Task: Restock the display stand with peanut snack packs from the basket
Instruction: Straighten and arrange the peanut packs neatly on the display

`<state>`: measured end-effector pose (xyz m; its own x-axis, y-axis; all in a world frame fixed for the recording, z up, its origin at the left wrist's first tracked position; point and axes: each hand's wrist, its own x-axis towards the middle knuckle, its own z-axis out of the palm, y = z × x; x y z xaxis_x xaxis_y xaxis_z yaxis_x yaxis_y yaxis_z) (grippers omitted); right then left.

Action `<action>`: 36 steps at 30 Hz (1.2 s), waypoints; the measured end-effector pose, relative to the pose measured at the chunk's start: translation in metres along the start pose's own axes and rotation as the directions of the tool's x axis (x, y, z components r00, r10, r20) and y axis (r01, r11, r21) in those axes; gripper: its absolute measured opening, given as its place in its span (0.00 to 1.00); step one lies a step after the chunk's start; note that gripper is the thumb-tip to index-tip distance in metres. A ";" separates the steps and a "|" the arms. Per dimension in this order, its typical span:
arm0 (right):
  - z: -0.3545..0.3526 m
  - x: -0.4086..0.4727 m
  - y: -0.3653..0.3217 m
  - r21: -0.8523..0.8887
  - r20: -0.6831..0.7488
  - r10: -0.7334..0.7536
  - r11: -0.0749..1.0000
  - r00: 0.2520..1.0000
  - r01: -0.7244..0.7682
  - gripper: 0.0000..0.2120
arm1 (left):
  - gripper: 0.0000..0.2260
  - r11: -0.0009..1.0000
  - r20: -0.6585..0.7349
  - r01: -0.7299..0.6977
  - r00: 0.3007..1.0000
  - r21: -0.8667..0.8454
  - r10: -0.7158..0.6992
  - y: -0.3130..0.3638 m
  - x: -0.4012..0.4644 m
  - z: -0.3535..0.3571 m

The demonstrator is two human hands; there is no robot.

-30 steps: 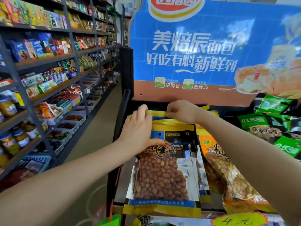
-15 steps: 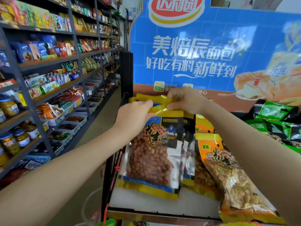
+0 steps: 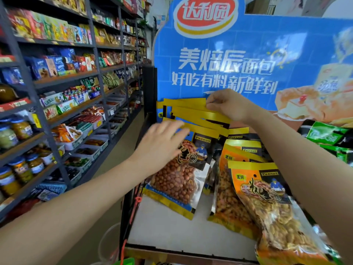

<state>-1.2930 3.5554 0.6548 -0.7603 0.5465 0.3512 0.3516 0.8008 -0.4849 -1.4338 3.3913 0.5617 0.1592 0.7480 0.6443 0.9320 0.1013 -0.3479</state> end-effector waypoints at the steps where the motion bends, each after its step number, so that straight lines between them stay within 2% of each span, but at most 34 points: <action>1: 0.000 -0.001 0.004 -0.019 -0.028 0.032 0.999 0.999 -0.032 0.09 | 0.31 0.993 0.065 -0.098 0.993 -0.068 0.102 0.005 -0.001 0.001; 3: 0.000 -0.007 0.013 -0.073 -0.109 0.108 0.991 0.988 -0.116 0.13 | 0.36 0.975 0.302 -0.111 0.938 -0.194 0.167 0.014 -0.005 0.003; 4: 0.001 -0.013 0.016 -0.068 -0.128 0.139 0.987 0.982 -0.148 0.15 | 0.39 0.977 0.409 -0.067 0.901 -0.205 0.147 0.017 -0.008 0.005; 5: 0.004 -0.018 0.021 -0.021 -0.130 0.165 0.985 0.978 -0.169 0.16 | 0.43 0.982 0.456 -0.039 0.882 -0.184 0.120 0.019 -0.009 0.008; 8: 0.017 -0.031 0.025 0.125 -0.200 0.131 0.986 0.971 -0.107 0.13 | 0.50 0.989 0.440 0.009 0.896 -0.144 0.056 0.024 -0.013 0.011; 11: 0.033 -0.027 0.017 0.041 -0.352 -0.003 0.999 0.936 0.018 0.14 | 0.51 0.991 0.414 0.042 0.910 -0.125 0.014 0.024 -0.016 0.012; 13: 0.045 -0.018 0.006 0.011 -0.421 -0.042 0.999 0.906 0.051 0.13 | 0.50 0.997 0.361 -0.007 0.932 -0.074 0.034 0.023 -0.022 0.014; 16: 0.059 -0.005 -0.013 0.083 -0.498 -0.037 0.992 0.866 0.090 0.13 | 0.48 0.998 0.328 -0.002 0.944 -0.070 0.025 0.025 -0.029 0.021; 18: 0.055 0.001 -0.011 0.097 -0.466 0.032 0.995 0.884 0.015 0.13 | 0.45 0.996 0.342 0.006 0.939 -0.089 0.025 0.030 -0.030 0.024; 20: 0.036 0.001 -0.003 0.012 -0.336 0.134 0.990 0.932 -0.138 0.14 | 0.45 0.993 0.416 0.063 0.909 -0.100 -0.016 0.034 -0.033 0.029; 21: 0.025 -0.001 0.001 -0.024 -0.290 0.154 0.985 0.945 -0.169 0.14 | 0.45 0.993 0.406 0.075 0.913 -0.090 -0.032 0.036 -0.033 0.031; 22: 0.015 -0.003 0.003 -0.038 -0.284 0.127 0.989 0.950 -0.143 0.13 | 0.46 0.994 0.390 0.089 0.919 -0.070 -0.055 0.038 -0.033 0.032; 25: 0.004 -0.005 -0.005 -0.079 -0.366 -0.106 0.993 0.924 0.083 0.11 | 0.45 0.992 0.359 0.116 0.929 -0.050 -0.091 0.046 -0.034 0.035; 27: 0.008 0.001 -0.016 -0.134 -0.289 -0.176 0.981 0.941 0.143 0.13 | 0.44 0.987 0.397 0.159 0.908 -0.035 -0.132 0.049 -0.036 0.035; 30: 0.020 0.016 -0.029 -0.278 -0.140 -0.138 0.956 0.980 0.095 0.14 | 0.46 0.984 0.344 0.176 0.924 0.003 -0.166 0.051 -0.037 0.030; 33: 0.021 0.024 -0.038 -0.350 -0.057 -0.057 0.936 0.997 0.034 0.14 | 0.44 0.986 0.363 0.168 0.920 -0.022 -0.149 0.047 -0.035 0.028; 36: 0.005 0.023 -0.032 -0.282 -0.112 -0.004 0.959 0.994 -0.028 0.13 | 0.41 0.986 0.300 0.162 0.943 -0.033 -0.145 0.043 -0.030 0.020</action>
<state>-1.3243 3.5410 0.6742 -0.6958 0.5675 0.4403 0.5127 0.8217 -0.2490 -1.4050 3.3859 0.5140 -0.0827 0.8872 0.4540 0.9557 0.1997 -0.2162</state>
